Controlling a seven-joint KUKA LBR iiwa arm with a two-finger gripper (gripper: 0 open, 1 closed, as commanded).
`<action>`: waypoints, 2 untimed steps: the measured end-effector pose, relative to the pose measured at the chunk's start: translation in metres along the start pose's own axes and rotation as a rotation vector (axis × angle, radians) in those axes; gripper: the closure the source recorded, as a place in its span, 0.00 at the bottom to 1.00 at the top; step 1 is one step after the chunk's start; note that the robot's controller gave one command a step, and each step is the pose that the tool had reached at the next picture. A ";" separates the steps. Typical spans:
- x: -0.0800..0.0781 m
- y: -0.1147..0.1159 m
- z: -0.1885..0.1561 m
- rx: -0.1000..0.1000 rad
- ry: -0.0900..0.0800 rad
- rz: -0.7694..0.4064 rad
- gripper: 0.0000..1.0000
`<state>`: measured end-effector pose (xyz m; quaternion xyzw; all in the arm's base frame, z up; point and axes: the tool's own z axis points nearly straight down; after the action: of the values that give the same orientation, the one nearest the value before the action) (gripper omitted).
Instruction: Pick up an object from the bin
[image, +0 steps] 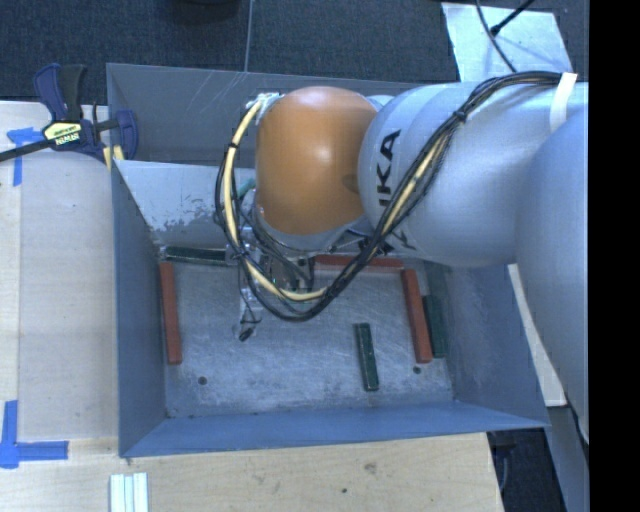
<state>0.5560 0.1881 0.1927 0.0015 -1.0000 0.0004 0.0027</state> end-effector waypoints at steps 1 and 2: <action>-0.022 -0.083 -0.009 0.001 -0.012 0.053 0.00; -0.054 -0.238 -0.003 0.003 -0.012 0.039 0.00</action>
Offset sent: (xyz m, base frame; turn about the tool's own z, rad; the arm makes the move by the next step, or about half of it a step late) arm 0.0196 -0.0772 0.0087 0.0444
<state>0.6110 -0.0500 0.1956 -0.0181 -0.9998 0.0021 -0.0031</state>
